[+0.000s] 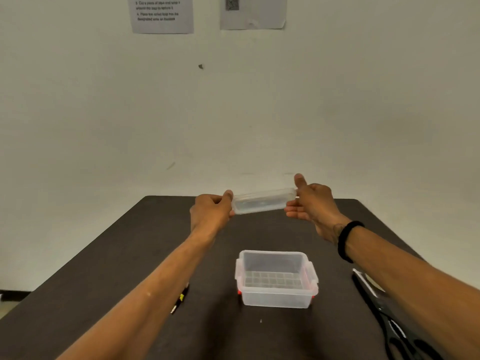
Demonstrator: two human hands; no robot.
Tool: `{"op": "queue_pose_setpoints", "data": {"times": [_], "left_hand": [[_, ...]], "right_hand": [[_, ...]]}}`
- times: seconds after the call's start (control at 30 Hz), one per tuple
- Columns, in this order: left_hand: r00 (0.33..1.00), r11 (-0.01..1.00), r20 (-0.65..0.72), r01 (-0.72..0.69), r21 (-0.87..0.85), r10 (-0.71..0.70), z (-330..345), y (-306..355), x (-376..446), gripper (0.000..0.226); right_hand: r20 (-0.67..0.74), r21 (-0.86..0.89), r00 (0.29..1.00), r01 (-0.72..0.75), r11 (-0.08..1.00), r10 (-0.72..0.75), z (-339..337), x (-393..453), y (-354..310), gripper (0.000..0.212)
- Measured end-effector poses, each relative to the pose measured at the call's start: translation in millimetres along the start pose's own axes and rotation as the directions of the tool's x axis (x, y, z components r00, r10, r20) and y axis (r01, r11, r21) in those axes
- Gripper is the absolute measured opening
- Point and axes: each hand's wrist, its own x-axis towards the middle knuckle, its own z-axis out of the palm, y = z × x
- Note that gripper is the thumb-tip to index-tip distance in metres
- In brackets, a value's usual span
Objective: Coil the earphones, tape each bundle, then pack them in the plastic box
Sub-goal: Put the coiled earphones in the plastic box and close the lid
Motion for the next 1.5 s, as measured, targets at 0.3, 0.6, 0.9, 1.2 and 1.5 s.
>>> {"op": "queue_pose_setpoints", "data": {"times": [0.3, 0.6, 0.9, 1.2, 1.5], "left_hand": [[0.991, 0.967, -0.001, 0.129, 0.218, -0.132, -18.1, -52.1, 42.8, 0.029], [0.988, 0.923, -0.028, 0.152, 0.355, -0.151, -53.4, -97.2, 68.4, 0.025], [0.987, 0.879, 0.054, 0.11, 0.463, -0.152, -75.3, -126.8, 73.5, 0.018], [0.93, 0.752, 0.366, -0.23, 0.618, -0.017, -143.6, -109.5, 31.5, 0.007], [0.671, 0.319, 0.727, -0.727, 0.608, 0.145, -179.2, -121.6, -35.9, 0.04]], "right_hand": [[0.11, -0.346, 0.992, -0.014, 0.938, 0.055, 44.0, 37.7, 55.1, 0.02], [0.291, -0.556, 0.951, 0.078, 0.828, 0.106, 92.6, 46.1, 67.8, 0.011], [0.296, -0.705, 0.933, 0.069, 0.705, 0.205, 124.6, 44.3, 79.4, 0.03], [0.638, -0.599, 0.764, 0.573, 0.559, -0.1, 168.8, 0.0, 59.0, 0.013], [0.94, -0.333, 0.339, 0.937, 0.106, -0.042, 201.5, -33.7, 69.1, 0.023]]}}
